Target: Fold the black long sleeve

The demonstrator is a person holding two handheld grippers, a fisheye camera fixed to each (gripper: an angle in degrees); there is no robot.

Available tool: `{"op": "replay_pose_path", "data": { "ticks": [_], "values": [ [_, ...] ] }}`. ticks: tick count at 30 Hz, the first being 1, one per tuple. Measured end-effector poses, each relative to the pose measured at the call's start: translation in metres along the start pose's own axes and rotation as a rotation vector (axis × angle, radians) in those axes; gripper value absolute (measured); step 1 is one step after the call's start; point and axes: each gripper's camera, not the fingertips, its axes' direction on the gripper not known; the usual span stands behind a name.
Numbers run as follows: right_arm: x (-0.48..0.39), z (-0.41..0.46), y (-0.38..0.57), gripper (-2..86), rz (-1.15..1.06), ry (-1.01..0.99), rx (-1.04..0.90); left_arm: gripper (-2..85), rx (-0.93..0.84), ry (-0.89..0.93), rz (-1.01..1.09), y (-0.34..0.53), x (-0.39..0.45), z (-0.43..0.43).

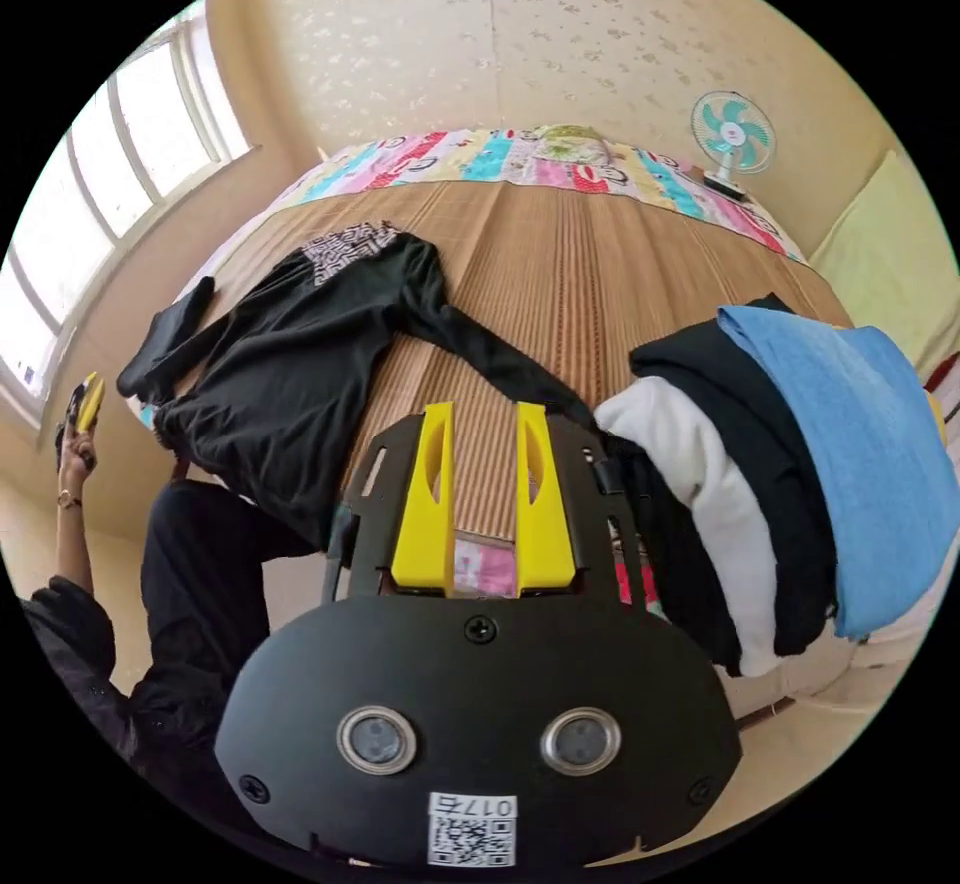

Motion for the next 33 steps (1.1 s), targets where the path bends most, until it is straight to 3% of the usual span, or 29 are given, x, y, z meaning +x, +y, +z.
{"op": "replay_pose_path", "data": {
  "ticks": [5,8,14,17,19,21,23,25,29,33],
  "values": [
    [-0.073,0.091,0.011,8.9,-0.144,-0.169,-0.165,8.2,-0.122,0.13,-0.093,0.027,-0.022,0.05],
    [-0.077,0.097,0.029,6.3,-0.158,-0.095,-0.119,8.5,-0.185,0.118,-0.056,0.042,-0.02,0.076],
    [-0.036,0.066,0.042,3.2,-0.046,-0.106,-0.198,9.1,-0.409,-0.14,0.286,0.092,0.021,0.135],
    [-0.016,0.048,0.048,3.6,0.101,-0.192,-0.092,10.1,-0.542,-0.269,0.444,0.134,0.035,0.18],
    [-0.018,0.039,0.053,5.1,0.152,-0.286,0.058,10.0,-0.632,-0.452,0.477,0.166,0.028,0.212],
    [-0.035,0.044,0.05,5.8,0.1,-0.298,0.101,7.2,-0.555,-0.544,0.495,0.182,0.029,0.21],
    [-0.059,0.065,0.043,5.8,-0.014,-0.248,0.028,2.9,-0.601,-0.604,0.504,0.192,0.028,0.213],
    [-0.088,0.105,0.042,4.6,-0.16,-0.108,-0.212,0.3,-0.666,-0.642,0.505,0.204,0.026,0.213],
    [-0.101,0.107,0.063,1.8,-0.212,0.017,-0.293,-0.4,-0.773,-0.635,0.503,0.219,0.023,0.2],
    [-0.098,0.092,0.084,0.9,-0.216,0.124,-0.391,0.2,-0.836,-0.513,0.439,0.234,0.018,0.169]
  ]
}}
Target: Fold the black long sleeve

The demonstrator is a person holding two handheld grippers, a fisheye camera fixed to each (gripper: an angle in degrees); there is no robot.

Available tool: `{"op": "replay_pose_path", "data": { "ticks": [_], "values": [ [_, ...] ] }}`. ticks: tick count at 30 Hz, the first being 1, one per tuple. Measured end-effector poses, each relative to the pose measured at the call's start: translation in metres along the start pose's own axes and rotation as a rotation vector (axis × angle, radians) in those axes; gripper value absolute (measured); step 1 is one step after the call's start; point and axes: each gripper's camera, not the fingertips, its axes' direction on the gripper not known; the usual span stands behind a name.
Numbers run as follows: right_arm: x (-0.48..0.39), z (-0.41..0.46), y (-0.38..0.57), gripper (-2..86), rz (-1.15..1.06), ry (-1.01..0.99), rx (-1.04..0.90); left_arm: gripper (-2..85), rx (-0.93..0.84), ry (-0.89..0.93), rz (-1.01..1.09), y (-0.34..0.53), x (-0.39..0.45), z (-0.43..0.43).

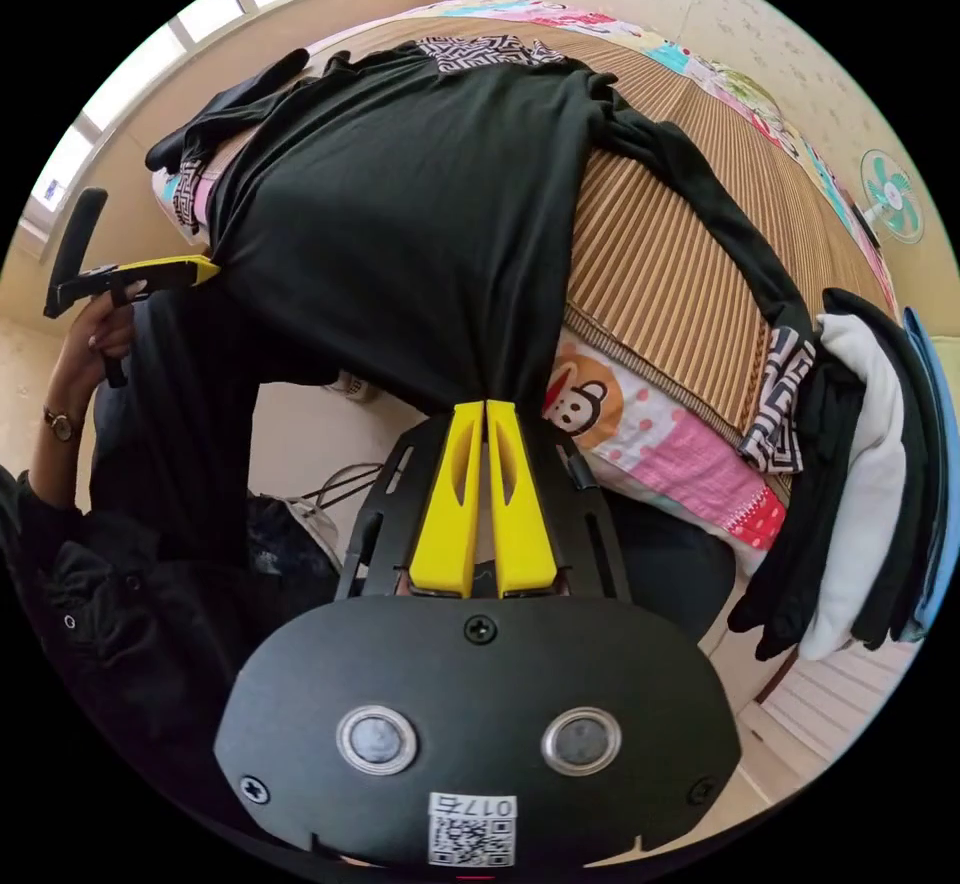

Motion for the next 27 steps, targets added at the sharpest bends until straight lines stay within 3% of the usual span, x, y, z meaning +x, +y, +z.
{"op": "replay_pose_path", "data": {
  "ticks": [2,7,10,13,17,19,22,24,27],
  "values": [
    [0.007,-0.004,0.008,0.8,0.015,-0.025,-0.016,1.6,0.088,0.036,-0.063,0.015,-0.013,-0.018],
    [0.041,-0.018,0.021,0.5,0.104,-0.158,0.05,11.5,0.56,0.039,-0.542,0.066,-0.116,-0.099],
    [0.051,-0.023,0.022,0.4,0.131,-0.296,0.118,12.0,0.716,0.021,-0.704,0.077,-0.162,-0.119],
    [0.055,-0.024,0.018,0.5,0.142,-0.428,0.156,11.2,0.605,-0.084,-0.677,0.051,-0.184,-0.116],
    [0.056,-0.025,0.013,0.6,0.153,-0.496,0.172,6.6,0.576,-0.023,-0.674,0.057,-0.202,-0.128],
    [0.057,-0.027,0.012,0.7,0.152,-0.492,0.166,1.8,0.653,0.067,-0.631,0.089,-0.211,-0.159],
    [0.057,-0.025,0.012,0.7,0.151,-0.463,0.151,0.5,0.811,-0.122,-0.792,0.156,-0.227,-0.202],
    [0.058,-0.019,0.011,0.7,0.156,-0.464,0.138,0.9,0.877,-0.146,-0.907,0.195,-0.25,-0.216],
    [0.058,-0.008,0.005,0.6,0.162,-0.518,0.12,5.9,0.91,0.068,-1.055,0.243,-0.298,-0.212]
  ]
}}
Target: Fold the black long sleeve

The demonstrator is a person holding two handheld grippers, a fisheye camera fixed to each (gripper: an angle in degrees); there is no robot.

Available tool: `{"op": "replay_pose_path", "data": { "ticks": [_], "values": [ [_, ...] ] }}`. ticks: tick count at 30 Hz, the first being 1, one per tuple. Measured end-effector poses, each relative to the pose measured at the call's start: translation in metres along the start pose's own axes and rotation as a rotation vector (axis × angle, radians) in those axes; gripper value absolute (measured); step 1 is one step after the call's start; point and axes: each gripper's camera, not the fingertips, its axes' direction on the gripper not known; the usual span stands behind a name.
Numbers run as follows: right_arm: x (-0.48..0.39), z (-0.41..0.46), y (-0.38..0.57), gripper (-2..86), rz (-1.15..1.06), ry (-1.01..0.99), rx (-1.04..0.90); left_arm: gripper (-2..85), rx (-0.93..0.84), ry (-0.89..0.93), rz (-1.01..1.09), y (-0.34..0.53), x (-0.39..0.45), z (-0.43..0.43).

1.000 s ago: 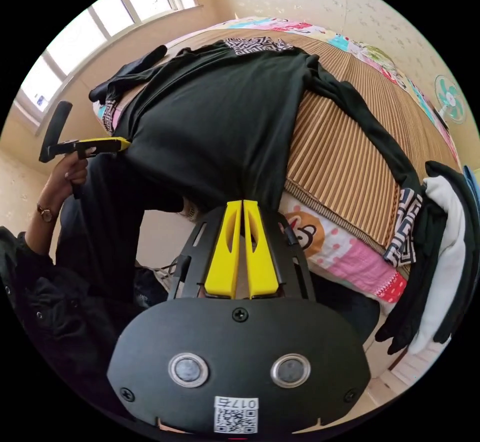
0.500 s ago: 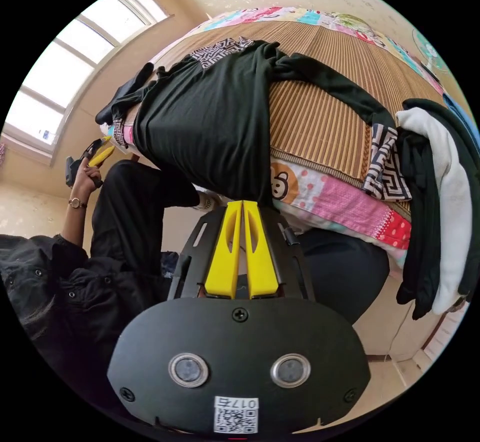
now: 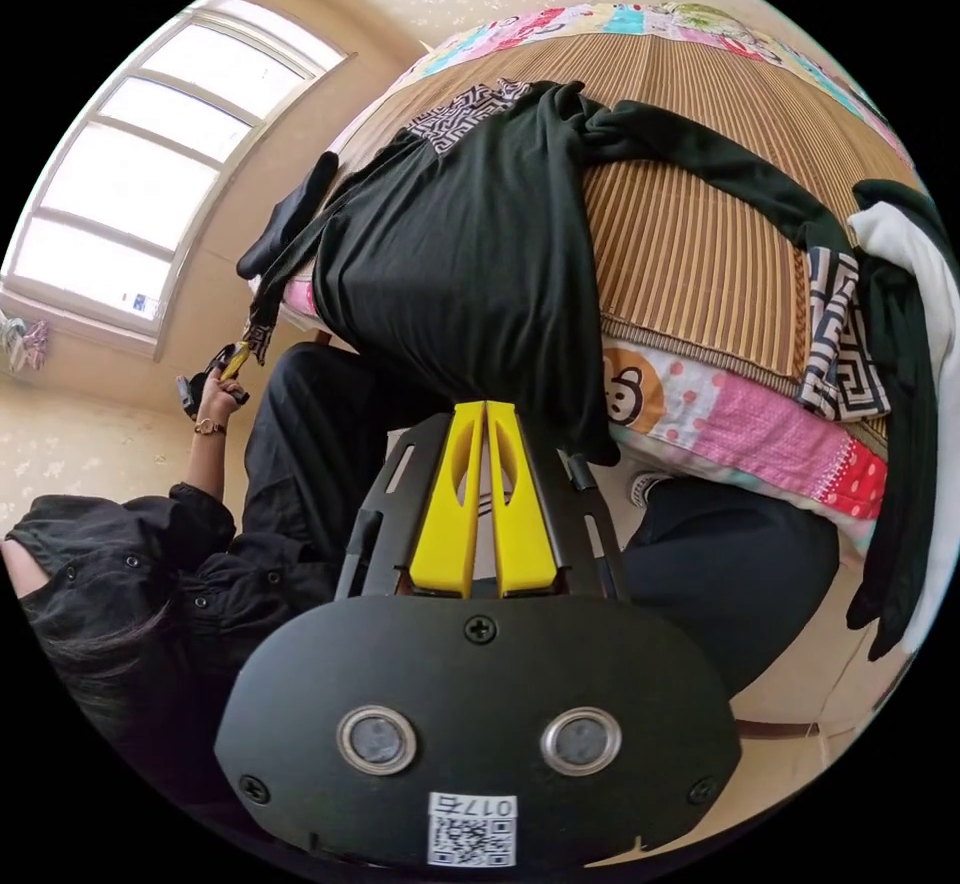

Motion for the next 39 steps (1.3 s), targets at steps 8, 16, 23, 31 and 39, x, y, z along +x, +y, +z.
{"op": "replay_pose_path", "data": {
  "ticks": [8,16,23,31,39],
  "values": [
    [-0.02,0.018,-0.017,0.4,-0.06,-0.074,-0.04,12.3,-0.25,0.305,-0.02,0.01,-0.011,0.049],
    [-0.027,0.02,-0.005,0.3,-0.074,-0.021,-0.055,10.4,-0.495,0.391,-0.348,0.03,-0.001,0.135],
    [-0.009,0.01,0.012,0.4,-0.025,-0.054,-0.007,0.8,-0.01,0.513,-0.142,0.046,0.067,0.051],
    [0.005,0.024,0.02,0.7,-0.02,-0.181,-0.002,2.3,-0.177,0.419,1.18,0.24,0.419,0.094],
    [0.015,0.008,0.047,2.4,-0.02,-0.236,0.052,8.6,-0.601,0.099,1.146,0.399,0.397,0.25]
  ]
}}
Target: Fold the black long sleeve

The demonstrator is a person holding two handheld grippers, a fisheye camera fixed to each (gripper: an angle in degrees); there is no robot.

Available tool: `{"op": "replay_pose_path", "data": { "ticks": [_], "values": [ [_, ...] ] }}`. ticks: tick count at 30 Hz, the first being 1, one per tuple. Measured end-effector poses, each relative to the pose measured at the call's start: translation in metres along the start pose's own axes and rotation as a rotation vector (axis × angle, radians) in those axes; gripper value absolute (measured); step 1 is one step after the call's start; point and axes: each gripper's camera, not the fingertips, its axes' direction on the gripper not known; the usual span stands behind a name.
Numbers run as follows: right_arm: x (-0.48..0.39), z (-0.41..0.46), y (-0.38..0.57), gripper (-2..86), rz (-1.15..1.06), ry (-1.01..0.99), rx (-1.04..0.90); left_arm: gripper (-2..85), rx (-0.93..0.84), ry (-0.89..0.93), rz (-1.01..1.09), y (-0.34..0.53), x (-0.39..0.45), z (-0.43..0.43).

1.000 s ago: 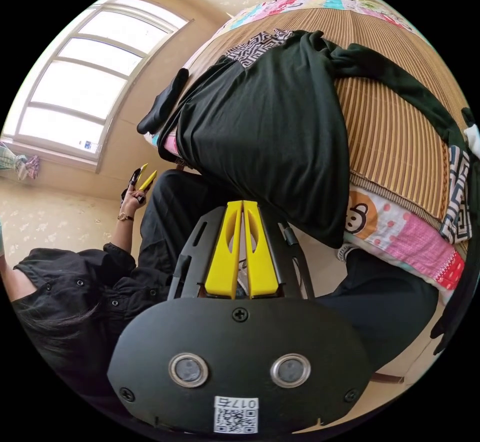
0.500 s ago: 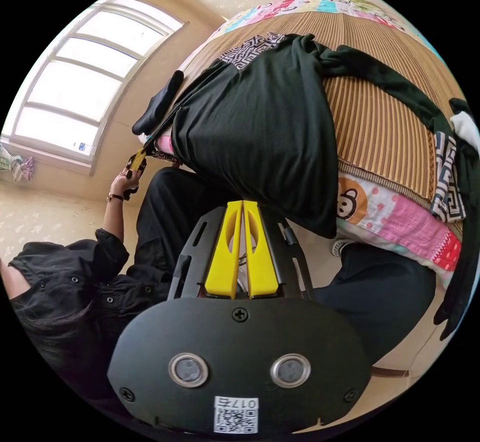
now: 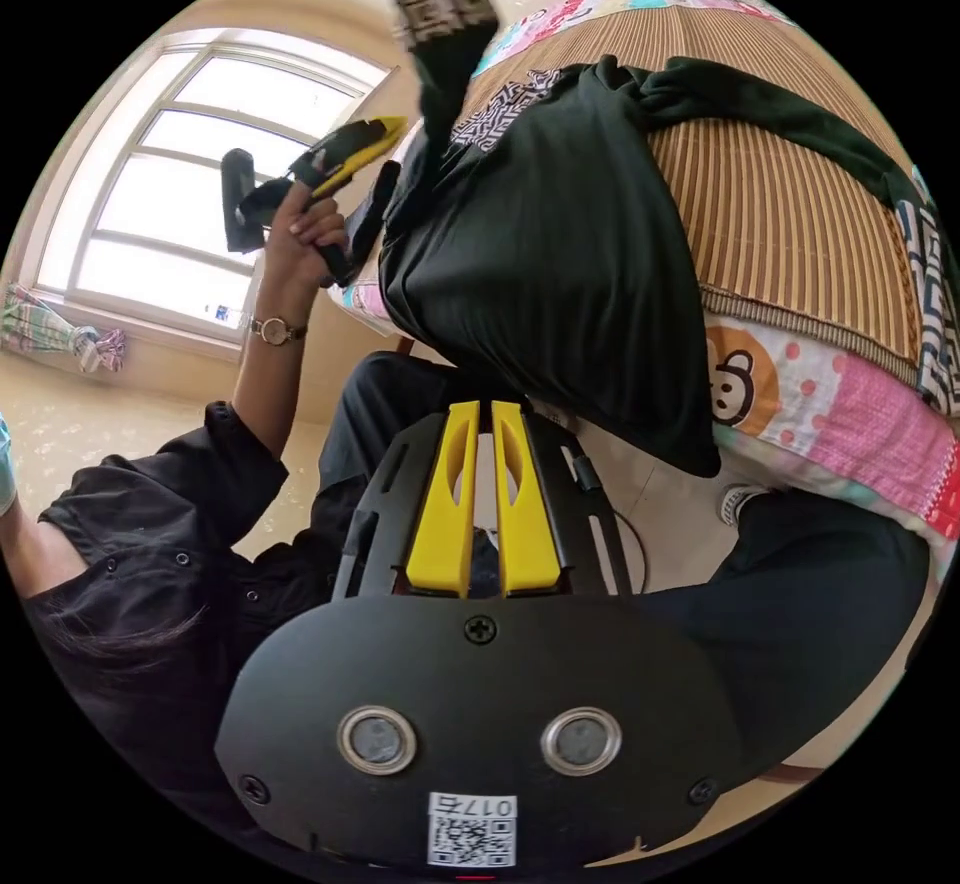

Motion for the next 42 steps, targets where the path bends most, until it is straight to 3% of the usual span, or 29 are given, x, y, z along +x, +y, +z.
{"op": "replay_pose_path", "data": {
  "ticks": [5,7,10,13,15,19,22,24,28,33,36,42],
  "values": [
    [0.008,-0.02,0.005,4.5,0.009,0.14,0.04,10.0,0.057,-0.189,-0.061,0.061,-0.005,-0.007],
    [0.004,-0.022,-0.014,5.6,-0.029,0.183,0.064,9.7,-0.062,-0.324,-0.013,0.075,-0.004,0.008],
    [-0.013,-0.016,-0.044,6.3,-0.127,0.274,0.137,6.0,-0.054,-0.377,0.043,0.088,0.002,0.008],
    [-0.018,0.011,-0.063,6.1,-0.197,0.37,0.175,5.0,-0.073,-0.385,-0.03,0.092,-0.005,0.005],
    [-0.005,0.034,-0.071,5.6,-0.142,0.413,0.083,4.9,-0.064,-0.349,-0.068,0.096,-0.011,0.002],
    [0.008,0.001,-0.1,5.4,0.006,0.26,-0.01,5.2,-0.01,-0.286,-0.142,0.106,-0.022,-0.011],
    [0.005,-0.053,-0.131,7.5,0.027,0.209,0.22,6.1,-0.004,-0.282,-0.138,0.109,-0.02,-0.012],
    [0.015,-0.071,-0.166,8.6,0.119,0.235,0.236,6.3,-0.002,-0.244,-0.143,0.108,-0.018,-0.013],
    [0.057,-0.069,-0.242,11.6,0.308,0.201,0.167,6.5,0.04,-0.176,-0.131,0.104,-0.006,-0.018],
    [0.093,-0.031,-0.279,9.6,0.434,0.302,0.068,6.5,0.086,-0.094,-0.105,0.1,0.0,-0.025],
    [0.07,-0.027,-0.285,3.9,0.352,0.327,0.121,6.5,0.108,-0.08,-0.106,0.101,-0.002,-0.032],
    [-0.075,-0.07,-0.294,1.8,-0.104,0.042,0.418,6.5,0.078,-0.052,-0.116,0.1,-0.017,-0.026]
  ]
}}
